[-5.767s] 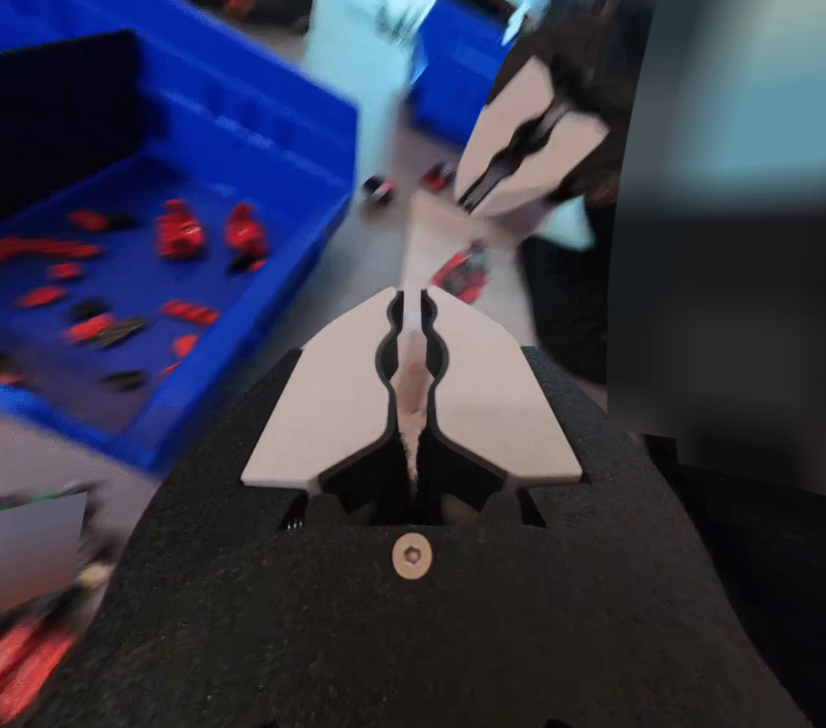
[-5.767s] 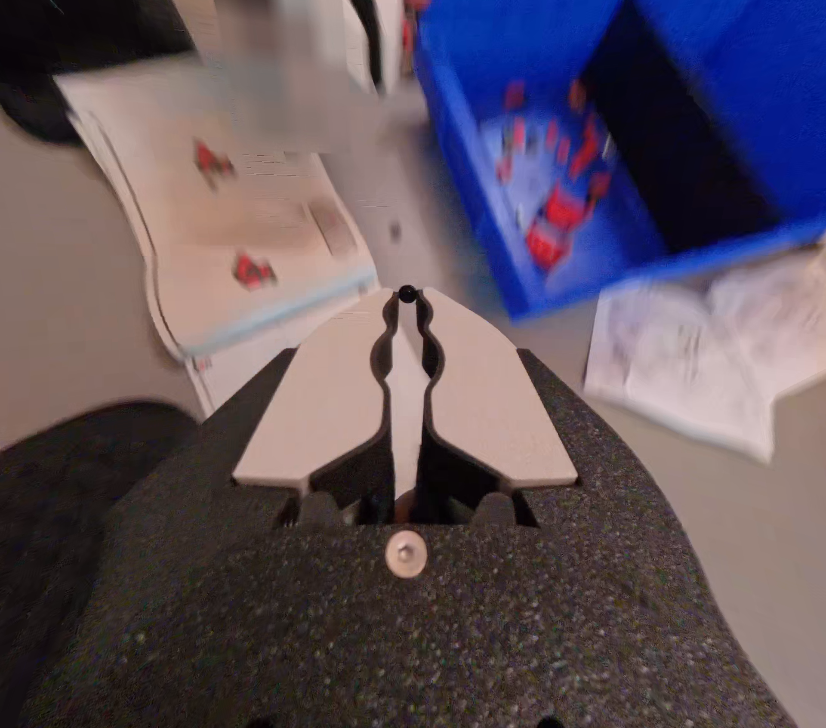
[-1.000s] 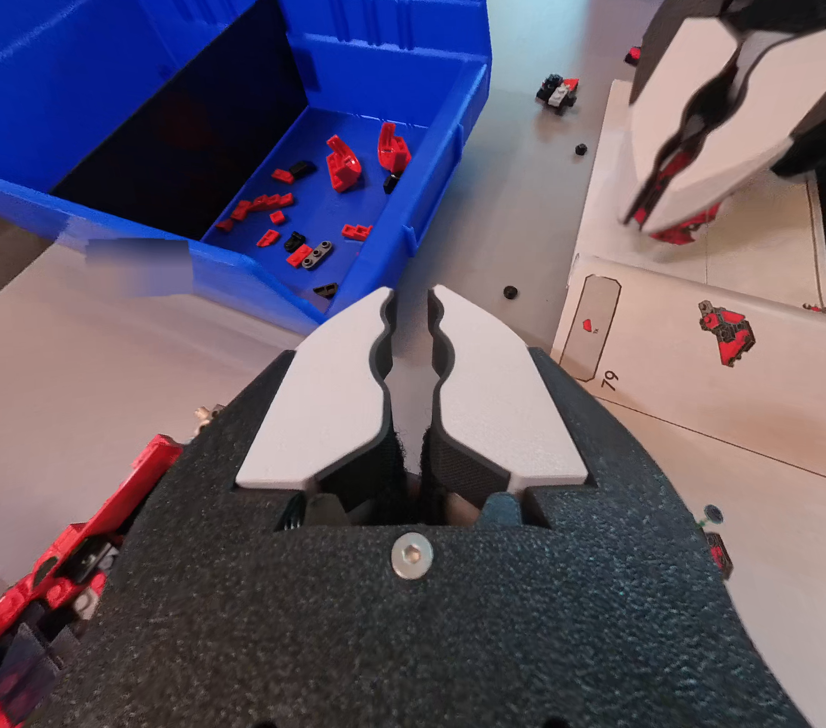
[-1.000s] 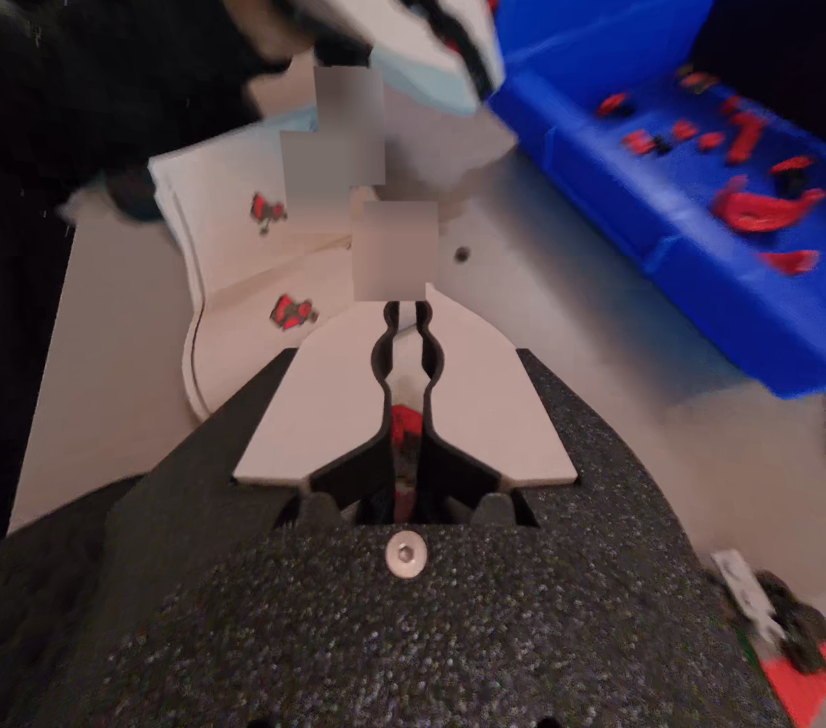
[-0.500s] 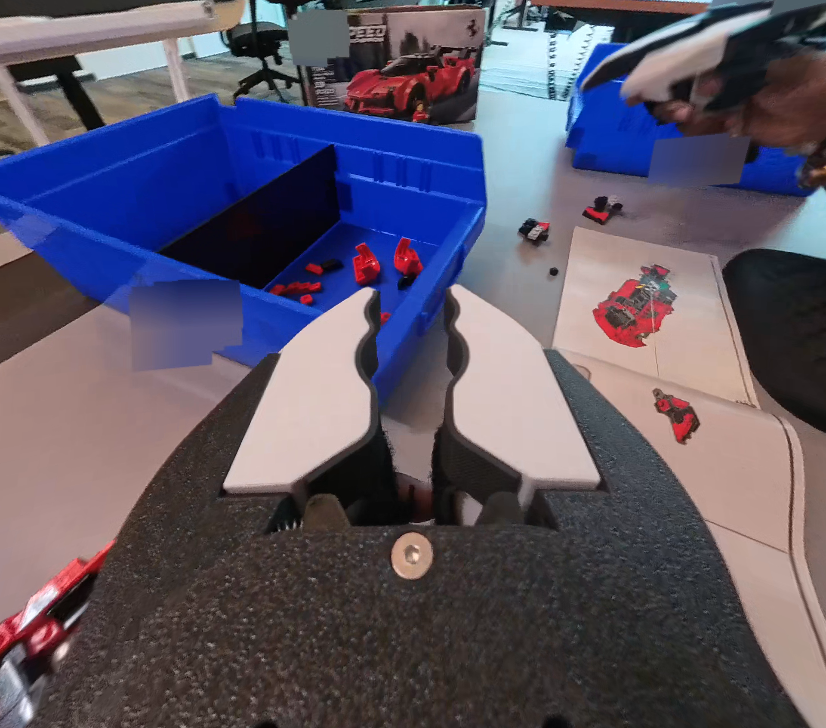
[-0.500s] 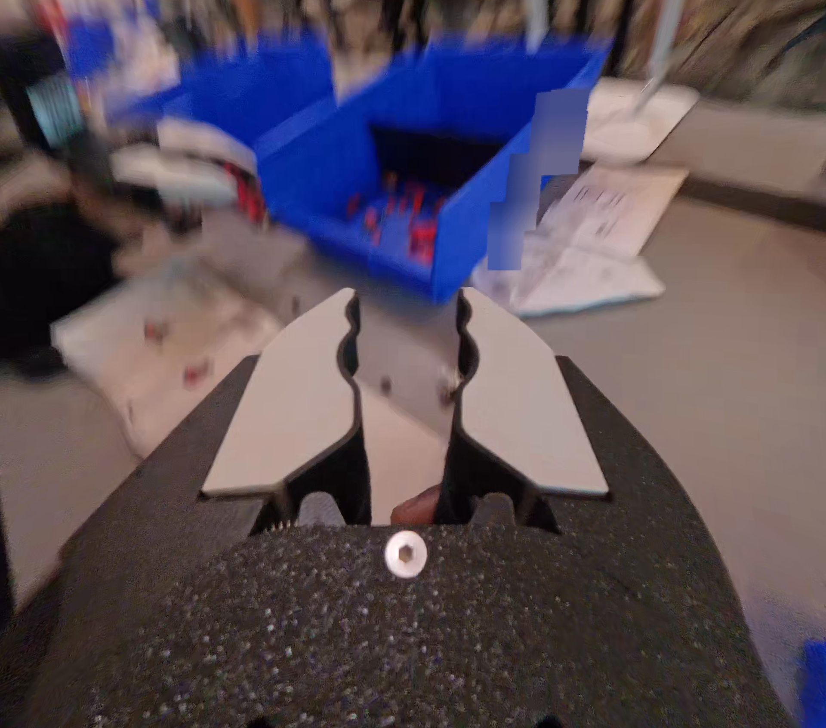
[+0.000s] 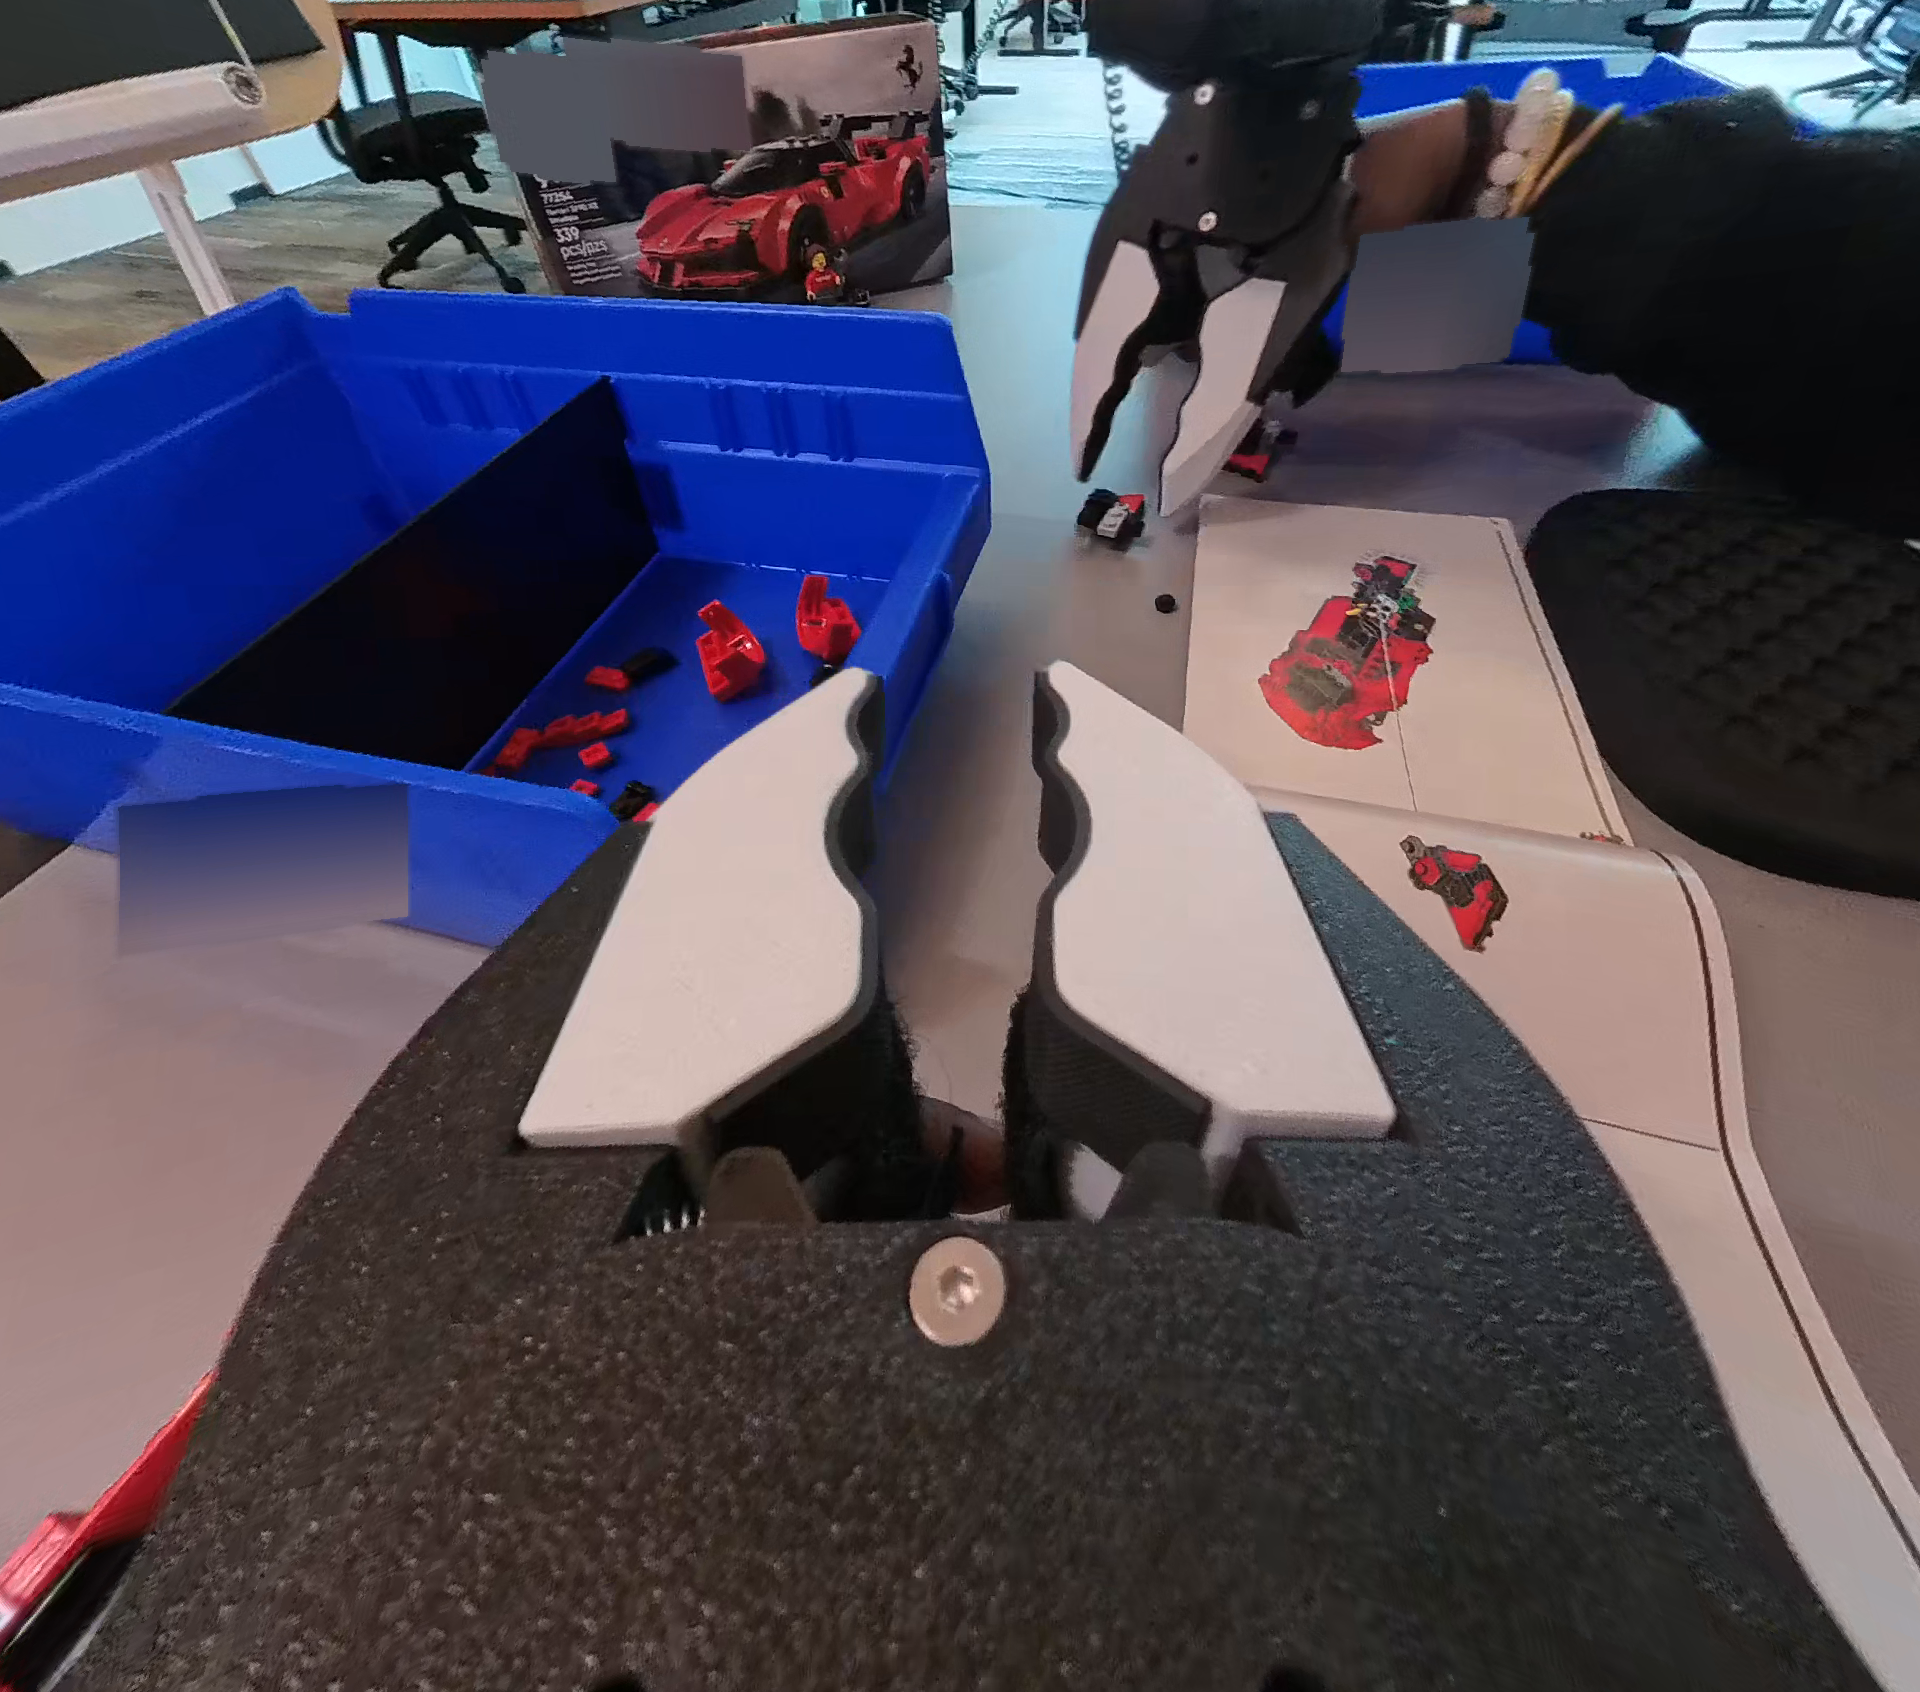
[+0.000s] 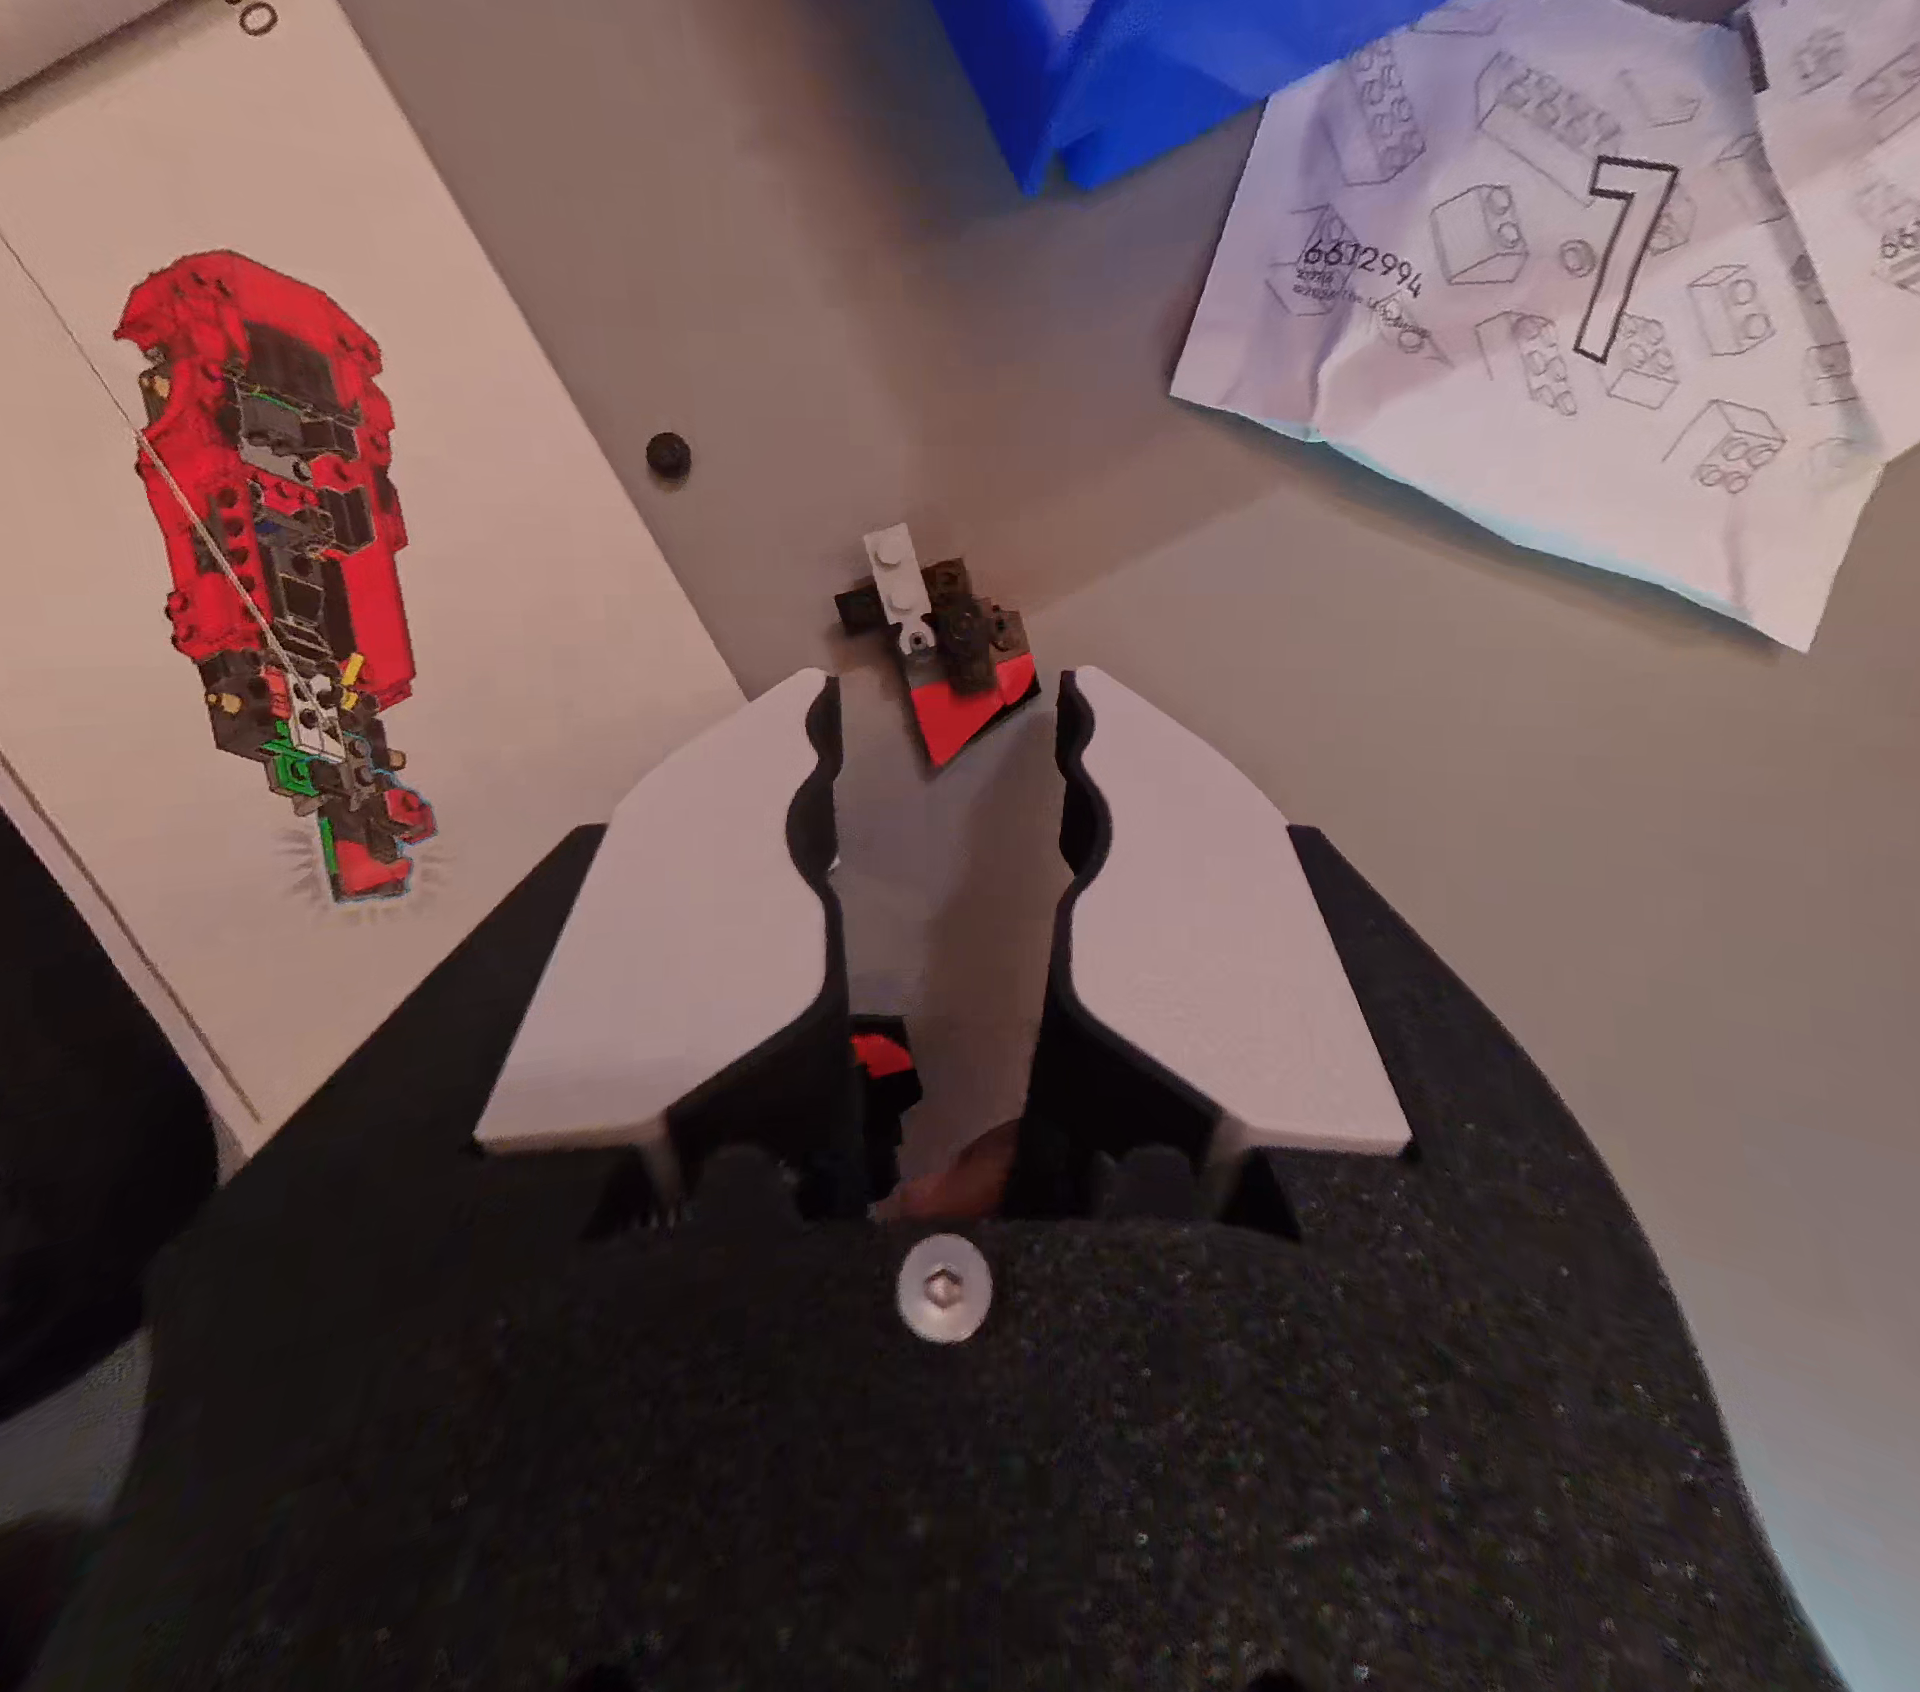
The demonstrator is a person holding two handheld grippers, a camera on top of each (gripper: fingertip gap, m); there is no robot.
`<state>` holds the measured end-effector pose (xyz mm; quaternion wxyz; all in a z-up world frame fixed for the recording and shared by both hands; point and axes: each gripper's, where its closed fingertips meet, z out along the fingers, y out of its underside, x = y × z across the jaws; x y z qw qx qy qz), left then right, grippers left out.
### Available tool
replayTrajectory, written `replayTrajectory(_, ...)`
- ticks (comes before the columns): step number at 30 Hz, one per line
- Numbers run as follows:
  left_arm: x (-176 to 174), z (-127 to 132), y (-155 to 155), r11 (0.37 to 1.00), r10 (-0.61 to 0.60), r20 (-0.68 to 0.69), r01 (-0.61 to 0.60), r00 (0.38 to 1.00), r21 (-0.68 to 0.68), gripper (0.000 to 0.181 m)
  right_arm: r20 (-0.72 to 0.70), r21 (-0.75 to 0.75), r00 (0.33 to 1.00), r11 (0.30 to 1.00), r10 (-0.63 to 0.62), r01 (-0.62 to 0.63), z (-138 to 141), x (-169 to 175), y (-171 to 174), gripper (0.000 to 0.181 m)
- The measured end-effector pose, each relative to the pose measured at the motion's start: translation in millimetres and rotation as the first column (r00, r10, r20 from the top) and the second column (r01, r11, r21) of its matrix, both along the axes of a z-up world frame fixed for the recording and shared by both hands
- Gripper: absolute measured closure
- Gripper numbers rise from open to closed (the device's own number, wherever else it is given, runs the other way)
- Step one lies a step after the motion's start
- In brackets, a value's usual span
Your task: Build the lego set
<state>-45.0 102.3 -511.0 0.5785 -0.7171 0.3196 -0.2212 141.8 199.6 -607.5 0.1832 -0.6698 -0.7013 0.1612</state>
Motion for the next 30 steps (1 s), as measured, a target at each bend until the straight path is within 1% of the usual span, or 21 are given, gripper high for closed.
replayTrajectory(7, 5.9, -3.9, -3.5, 1.0, -0.03, -0.042, 0.03, 0.999, -0.002, 0.155, -0.004, -0.036, 0.996, 0.996, 0.085, -0.085, -6.2, -5.1, 1.2, 0.142)
replayTrajectory(13, 6.7, -5.5, -3.6, 0.999, -0.033, -0.047, 0.033, 0.998, -0.011, 0.155, -0.026, -0.083, 0.994, 0.991, 0.106, -0.108, -8.2, -9.3, -0.6, 0.147)
replayTrajectory(14, 6.9, -5.7, -3.7, 0.999, -0.033, -0.045, 0.033, 0.998, -0.014, 0.155, -0.029, -0.075, 0.995, 0.992, 0.099, -0.101, -8.4, -9.4, 2.1, 0.153)
replayTrajectory(15, 7.0, -5.9, -3.6, 0.999, -0.034, -0.044, 0.033, 0.998, -0.016, 0.155, -0.034, -0.069, 0.994, 0.992, 0.102, -0.104, -8.4, -9.6, 3.4, 0.156)
replayTrajectory(19, 6.1, -6.8, -3.1, 0.999, -0.027, -0.049, 0.026, 0.998, -0.02, 0.155, -0.042, -0.038, 0.992, 0.992, 0.117, -0.119, -8.4, -9.7, 2.2, 0.157)
replayTrajectory(21, 6.1, -6.1, -3.1, 1.0, -0.026, -0.046, 0.025, 0.999, -0.018, 0.155, -0.051, 0.0, 0.992, 0.993, 0.119, -0.119, -6.2, -10.6, 1.6, 0.157)
replayTrajectory(23, 5.9, -5.9, -2.9, 1.0, -0.023, -0.044, 0.023, 0.999, -0.019, 0.155, -0.083, 0.027, 0.99, 0.993, 0.118, -0.117, 1.6, -13.4, -1.4, 0.157)
replayTrajectory(26, 6.0, -7.3, -2.6, 0.999, -0.023, -0.047, 0.022, 0.999, -0.024, 0.155, -0.172, 0.081, 0.978, 0.991, 0.118, -0.106, 24.5, -22.3, -10.1, 0.157)
replayTrajectory(30, 6.4, -9.2, -2.4, 0.999, -0.023, -0.05, 0.021, 0.999, -0.034, 0.155, -0.319, 0.163, 0.93, 0.977, 0.182, -0.136, 62.2, -46.2, -44.5, 0.157)
